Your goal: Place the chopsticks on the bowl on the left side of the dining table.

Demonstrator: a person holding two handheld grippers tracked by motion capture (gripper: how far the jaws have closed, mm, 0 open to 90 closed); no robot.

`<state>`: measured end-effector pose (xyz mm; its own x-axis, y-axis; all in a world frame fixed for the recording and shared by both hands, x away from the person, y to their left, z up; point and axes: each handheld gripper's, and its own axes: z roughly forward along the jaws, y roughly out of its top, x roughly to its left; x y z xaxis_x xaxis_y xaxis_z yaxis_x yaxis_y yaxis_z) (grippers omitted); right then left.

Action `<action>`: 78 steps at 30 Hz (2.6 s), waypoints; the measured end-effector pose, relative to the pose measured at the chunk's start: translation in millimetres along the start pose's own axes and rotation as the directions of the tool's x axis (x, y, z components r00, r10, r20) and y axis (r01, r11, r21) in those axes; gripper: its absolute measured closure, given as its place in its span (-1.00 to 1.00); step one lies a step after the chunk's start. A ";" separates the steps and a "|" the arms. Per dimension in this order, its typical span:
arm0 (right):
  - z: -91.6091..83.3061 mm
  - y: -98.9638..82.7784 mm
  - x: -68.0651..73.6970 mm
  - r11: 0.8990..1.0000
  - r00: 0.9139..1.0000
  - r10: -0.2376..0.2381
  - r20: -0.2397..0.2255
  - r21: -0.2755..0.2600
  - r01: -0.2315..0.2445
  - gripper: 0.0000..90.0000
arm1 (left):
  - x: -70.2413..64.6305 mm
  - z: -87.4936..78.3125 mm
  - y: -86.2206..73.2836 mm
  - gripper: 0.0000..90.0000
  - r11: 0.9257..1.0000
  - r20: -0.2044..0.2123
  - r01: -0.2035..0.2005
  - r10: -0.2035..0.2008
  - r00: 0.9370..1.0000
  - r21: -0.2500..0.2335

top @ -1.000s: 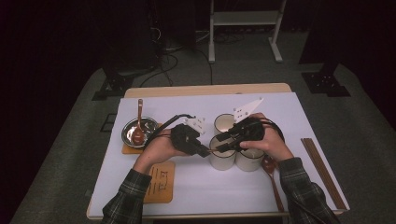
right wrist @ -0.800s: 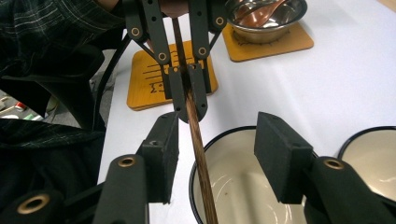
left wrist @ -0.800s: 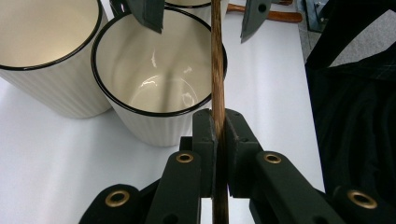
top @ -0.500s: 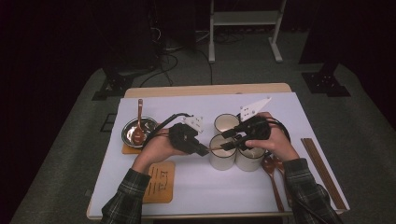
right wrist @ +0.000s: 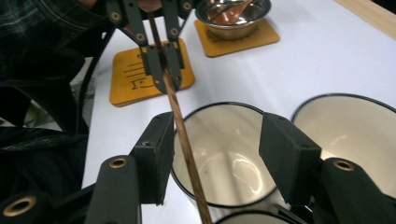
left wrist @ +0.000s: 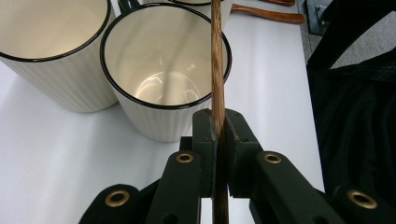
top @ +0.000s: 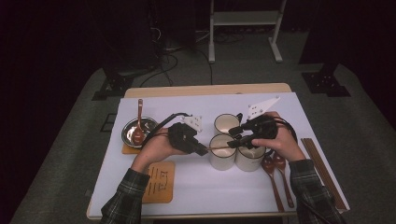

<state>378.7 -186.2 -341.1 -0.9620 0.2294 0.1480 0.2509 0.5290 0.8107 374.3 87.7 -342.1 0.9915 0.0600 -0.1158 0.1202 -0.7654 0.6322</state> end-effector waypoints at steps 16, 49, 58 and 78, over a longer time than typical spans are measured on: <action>-19.7 -12.4 -5.9 0.999 0.997 0.034 0.062 -0.022 -0.032 -0.04 | 2.1 -2.4 -3.6 0.87 1.000 -0.006 0.006 -0.006 1.000 0.011; -63.1 -55.5 -25.0 0.985 0.948 0.160 0.274 -0.102 -0.137 -0.17 | 5.6 -15.2 -13.9 0.87 0.999 -0.023 0.033 -0.033 0.999 0.003; -71.8 -71.1 -34.9 0.976 0.924 0.211 0.320 -0.121 -0.181 -0.16 | 6.8 -18.8 -16.9 0.87 0.999 -0.027 0.042 -0.042 0.999 -0.004; -72.9 -106.5 -54.1 0.951 0.827 0.308 0.470 -0.143 -0.274 -0.23 | 10.5 -25.1 -24.1 0.87 0.998 -0.033 0.060 -0.060 0.998 -0.016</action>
<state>396.2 -314.5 -394.2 -0.6674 0.7371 0.1060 0.4866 0.3239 0.8113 383.1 122.9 -339.3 0.9835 0.1270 -0.1285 0.1800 -0.7500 0.6365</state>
